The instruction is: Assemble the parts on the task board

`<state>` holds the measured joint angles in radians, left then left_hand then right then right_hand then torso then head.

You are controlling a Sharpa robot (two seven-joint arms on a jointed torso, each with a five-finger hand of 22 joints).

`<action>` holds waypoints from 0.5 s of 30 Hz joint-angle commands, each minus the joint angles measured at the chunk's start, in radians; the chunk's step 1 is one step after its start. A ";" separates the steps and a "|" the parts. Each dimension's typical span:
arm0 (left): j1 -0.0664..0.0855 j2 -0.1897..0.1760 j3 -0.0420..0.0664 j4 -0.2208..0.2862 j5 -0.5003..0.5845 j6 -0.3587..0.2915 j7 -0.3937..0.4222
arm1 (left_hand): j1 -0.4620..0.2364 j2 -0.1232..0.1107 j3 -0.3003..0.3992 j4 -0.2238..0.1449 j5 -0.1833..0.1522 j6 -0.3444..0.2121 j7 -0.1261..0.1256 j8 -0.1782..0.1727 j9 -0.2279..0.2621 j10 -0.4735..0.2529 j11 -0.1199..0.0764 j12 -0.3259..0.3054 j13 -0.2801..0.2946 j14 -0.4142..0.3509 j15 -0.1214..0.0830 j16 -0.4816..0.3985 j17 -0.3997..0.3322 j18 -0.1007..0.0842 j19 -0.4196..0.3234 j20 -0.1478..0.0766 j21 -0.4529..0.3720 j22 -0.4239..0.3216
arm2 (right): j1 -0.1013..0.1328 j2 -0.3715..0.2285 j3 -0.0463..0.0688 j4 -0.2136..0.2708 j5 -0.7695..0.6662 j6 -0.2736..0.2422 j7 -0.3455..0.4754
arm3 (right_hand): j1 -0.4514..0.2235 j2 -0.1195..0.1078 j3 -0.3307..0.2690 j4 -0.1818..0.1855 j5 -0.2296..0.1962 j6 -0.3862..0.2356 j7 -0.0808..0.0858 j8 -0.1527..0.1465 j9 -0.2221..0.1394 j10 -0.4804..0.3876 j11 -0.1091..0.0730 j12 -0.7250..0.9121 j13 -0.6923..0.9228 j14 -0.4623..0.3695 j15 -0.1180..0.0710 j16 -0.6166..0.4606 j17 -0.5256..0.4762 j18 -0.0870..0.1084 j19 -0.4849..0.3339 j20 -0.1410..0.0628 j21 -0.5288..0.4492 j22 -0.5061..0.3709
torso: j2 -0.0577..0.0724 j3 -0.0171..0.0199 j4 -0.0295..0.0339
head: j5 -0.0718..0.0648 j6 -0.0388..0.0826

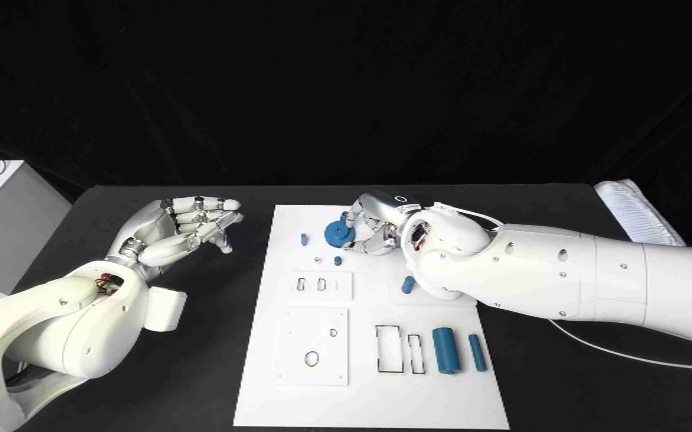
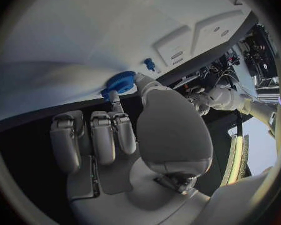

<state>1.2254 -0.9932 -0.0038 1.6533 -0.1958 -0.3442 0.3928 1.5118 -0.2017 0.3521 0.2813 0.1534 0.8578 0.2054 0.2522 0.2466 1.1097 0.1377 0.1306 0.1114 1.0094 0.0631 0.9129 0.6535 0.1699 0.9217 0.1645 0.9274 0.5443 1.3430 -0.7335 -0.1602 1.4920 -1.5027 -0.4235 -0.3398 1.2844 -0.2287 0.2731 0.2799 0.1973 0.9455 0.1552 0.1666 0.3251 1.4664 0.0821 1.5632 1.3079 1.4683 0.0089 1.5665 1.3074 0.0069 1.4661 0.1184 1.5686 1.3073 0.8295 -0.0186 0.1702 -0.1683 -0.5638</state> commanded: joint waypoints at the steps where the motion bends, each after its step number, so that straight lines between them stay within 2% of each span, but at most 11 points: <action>1: 0.001 0.000 0.001 0.001 0.003 0.012 0.006 | -0.009 0.003 0.009 -0.001 -0.003 -0.007 -0.001 0.004 0.002 -0.006 -0.001 0.001 0.001 -0.002 0.004 -0.006 -0.002 0.014 -0.008 -0.001 0.005 0.002 | -0.002 -0.009 0.000 0.013 -0.012 0.003 0.009 | 0.008 0.004 -0.005 0.000 -0.001 0.010 -0.001 0.006 0.002 0.103 -0.007 0.007 0.262 0.102 -0.003 0.004 0.263 -0.007 0.105 -0.004 0.002 0.263 | 0.000 0.0004 -0.0009 | 0.002 0.001; 8: 0.001 0.001 0.001 -0.001 0.003 0.011 0.006 | -0.009 0.003 0.009 -0.001 -0.003 -0.007 -0.001 0.004 0.002 -0.006 -0.001 0.001 0.001 -0.002 0.004 -0.006 -0.002 0.014 -0.008 -0.001 0.005 0.002 | -0.002 -0.038 0.000 0.023 -0.036 -0.058 -0.014 | 0.011 0.006 -0.004 0.000 0.002 0.013 -0.002 0.008 0.002 0.100 -0.009 0.003 0.258 0.102 -0.005 0.004 0.263 -0.007 0.105 -0.005 0.002 0.263 | -0.001 0.0007 -0.0035 | 0.001 0.005; 15: 0.001 0.006 0.001 -0.009 0.003 0.011 0.010 | -0.009 0.002 0.009 -0.001 -0.003 -0.008 -0.001 0.004 0.002 -0.006 -0.001 0.001 0.001 -0.002 0.004 -0.006 -0.002 0.014 -0.009 -0.001 0.006 0.002 | 0.002 -0.085 0.002 0.037 -0.022 -0.151 0.011 | 0.021 -0.001 -0.005 -0.004 0.006 0.001 0.000 0.001 -0.001 0.083 -0.008 -0.015 0.241 0.100 -0.005 0.000 0.251 -0.007 0.105 -0.007 0.002 0.263 | -0.003 0.0008 -0.0015 | -0.007 0.010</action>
<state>1.2253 -0.9899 -0.0038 1.6446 -0.1958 -0.3443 0.3927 1.5119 -0.2017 0.3549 0.2786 0.1535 0.8578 0.2053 0.2522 0.2474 1.1097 0.1377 0.1306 0.1112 1.0094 0.0631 0.9129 0.6526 0.1698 0.9217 0.1644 0.9273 0.5452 1.3431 -0.8135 -0.1590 1.5237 -1.5194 -0.4987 -0.3471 1.2942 -0.2308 0.2731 0.2798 0.1972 0.9528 0.1548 0.1699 0.3257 1.4664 0.0821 1.5540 1.3077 1.4683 0.0088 1.5665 1.3074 0.0069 1.4661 0.1184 1.5686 1.3081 0.8278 -0.0177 0.1674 -0.1729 -0.5559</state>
